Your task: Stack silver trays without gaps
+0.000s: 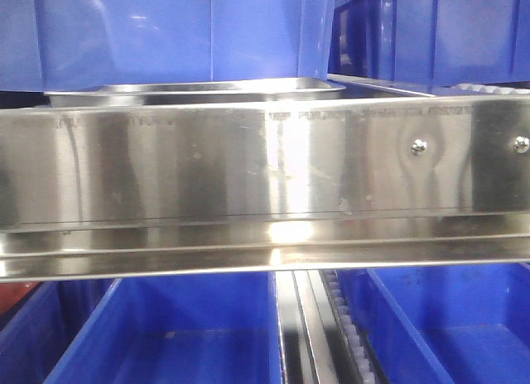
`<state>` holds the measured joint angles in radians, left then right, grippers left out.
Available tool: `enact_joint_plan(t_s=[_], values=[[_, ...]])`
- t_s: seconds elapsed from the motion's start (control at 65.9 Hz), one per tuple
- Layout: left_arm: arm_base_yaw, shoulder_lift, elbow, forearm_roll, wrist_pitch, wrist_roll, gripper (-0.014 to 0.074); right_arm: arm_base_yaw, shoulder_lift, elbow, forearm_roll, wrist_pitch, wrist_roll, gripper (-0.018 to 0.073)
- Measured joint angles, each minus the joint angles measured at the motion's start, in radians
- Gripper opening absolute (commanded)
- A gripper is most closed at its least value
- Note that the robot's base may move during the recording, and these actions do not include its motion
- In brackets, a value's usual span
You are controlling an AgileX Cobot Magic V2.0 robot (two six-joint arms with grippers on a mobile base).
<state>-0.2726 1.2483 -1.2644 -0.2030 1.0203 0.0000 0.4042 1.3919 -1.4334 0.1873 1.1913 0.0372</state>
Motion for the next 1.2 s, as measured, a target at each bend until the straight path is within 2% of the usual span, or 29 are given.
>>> enact_joint_plan(t_s=[0.137, 0.334, 0.44, 0.607, 0.638, 0.683, 0.759, 0.789, 0.85, 1.063, 1.123, 1.199], values=[[-0.068, 0.092, -0.037, 0.066, -0.002, -0.035, -0.0001, 0.033, 0.083, -0.032, -0.008, -0.053, 0.024, -0.0054], [-0.153, 0.199, -0.099, 0.188, -0.015, -0.112, -0.0001, 0.035, 0.19, -0.144, -0.027, -0.095, 0.03, -0.0052], [-0.165, 0.24, -0.12, 0.223, -0.025, -0.15, -0.0001, 0.035, 0.251, -0.194, -0.04, -0.103, 0.032, -0.0052], [-0.165, 0.28, -0.127, 0.237, -0.04, -0.167, -0.0001, 0.035, 0.316, -0.219, -0.046, -0.109, 0.032, -0.0045], [-0.165, 0.286, -0.127, 0.24, -0.04, -0.17, -0.0001, 0.035, 0.322, -0.219, -0.046, -0.109, 0.032, -0.0008], [-0.165, 0.294, -0.127, 0.25, -0.043, -0.177, 0.0011, 0.035, 0.334, -0.22, -0.046, -0.112, 0.032, 0.0098], [-0.165, 0.308, -0.129, 0.259, -0.043, -0.195, 0.0061, 0.035, 0.343, -0.22, -0.046, -0.122, 0.032, 0.033], [-0.165, 0.31, -0.129, 0.264, -0.043, -0.203, 0.0088, 0.035, 0.347, -0.22, -0.046, -0.124, 0.032, 0.0448], [-0.165, 0.32, -0.129, 0.273, -0.047, -0.219, 0.0154, 0.035, 0.35, -0.22, -0.046, -0.134, 0.032, 0.0583], [-0.165, 0.339, -0.129, 0.275, -0.074, -0.236, 0.0402, 0.035, 0.36, -0.22, -0.025, -0.155, 0.032, 0.0566], [-0.165, 0.342, -0.129, 0.27, -0.086, -0.238, 0.0452, 0.035, 0.365, -0.22, -0.009, -0.156, 0.032, 0.0566], [-0.169, 0.346, -0.129, 0.261, -0.105, -0.238, 0.0467, 0.035, 0.379, -0.22, 0.014, -0.156, 0.032, 0.0566]])
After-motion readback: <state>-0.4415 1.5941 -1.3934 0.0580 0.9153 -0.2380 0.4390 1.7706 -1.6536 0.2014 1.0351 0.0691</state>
